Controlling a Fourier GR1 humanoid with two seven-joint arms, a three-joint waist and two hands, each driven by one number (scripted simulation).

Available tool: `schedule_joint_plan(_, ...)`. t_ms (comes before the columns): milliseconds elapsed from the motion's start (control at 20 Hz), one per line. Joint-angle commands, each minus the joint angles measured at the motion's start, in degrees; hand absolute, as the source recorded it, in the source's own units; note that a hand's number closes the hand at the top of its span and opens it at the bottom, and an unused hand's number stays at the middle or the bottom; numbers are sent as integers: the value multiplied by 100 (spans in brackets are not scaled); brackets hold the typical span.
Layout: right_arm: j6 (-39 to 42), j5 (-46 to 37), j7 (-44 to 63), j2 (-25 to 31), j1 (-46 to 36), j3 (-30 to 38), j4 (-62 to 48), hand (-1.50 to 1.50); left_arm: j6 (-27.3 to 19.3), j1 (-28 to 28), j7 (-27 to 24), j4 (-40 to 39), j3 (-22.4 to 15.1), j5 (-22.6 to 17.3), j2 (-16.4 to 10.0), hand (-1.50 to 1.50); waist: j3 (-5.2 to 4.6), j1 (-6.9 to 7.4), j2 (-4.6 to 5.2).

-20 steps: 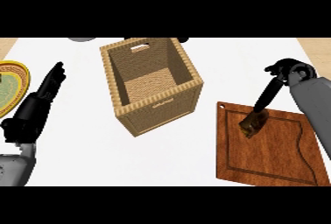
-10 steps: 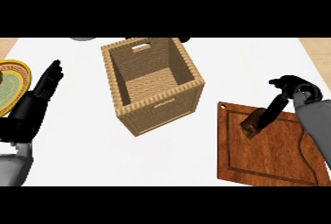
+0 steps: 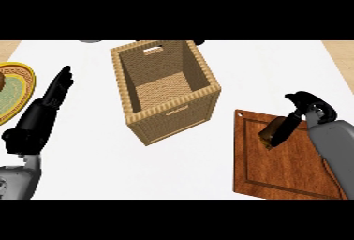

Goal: Pick the sweet potato from the cutting board and place it in the basket

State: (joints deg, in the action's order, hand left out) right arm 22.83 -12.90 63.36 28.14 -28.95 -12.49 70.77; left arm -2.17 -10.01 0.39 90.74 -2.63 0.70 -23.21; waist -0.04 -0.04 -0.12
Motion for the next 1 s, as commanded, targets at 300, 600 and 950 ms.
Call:
schedule_joint_plan(300,123,-123,1147,-373,329,68,677,-150,117,-394,43,-284,204,173,117,0,0,-31,2)
schedule_joint_plan(600,-169,-409,791,-413,559,96,216,-150,387,15,69,88,328,17,1,0,2,28,-2)
schedule_joint_plan(950,125,-415,475,-332,697,321,28,-150,227,-585,230,-339,315,275,275,0,3,-22,13)
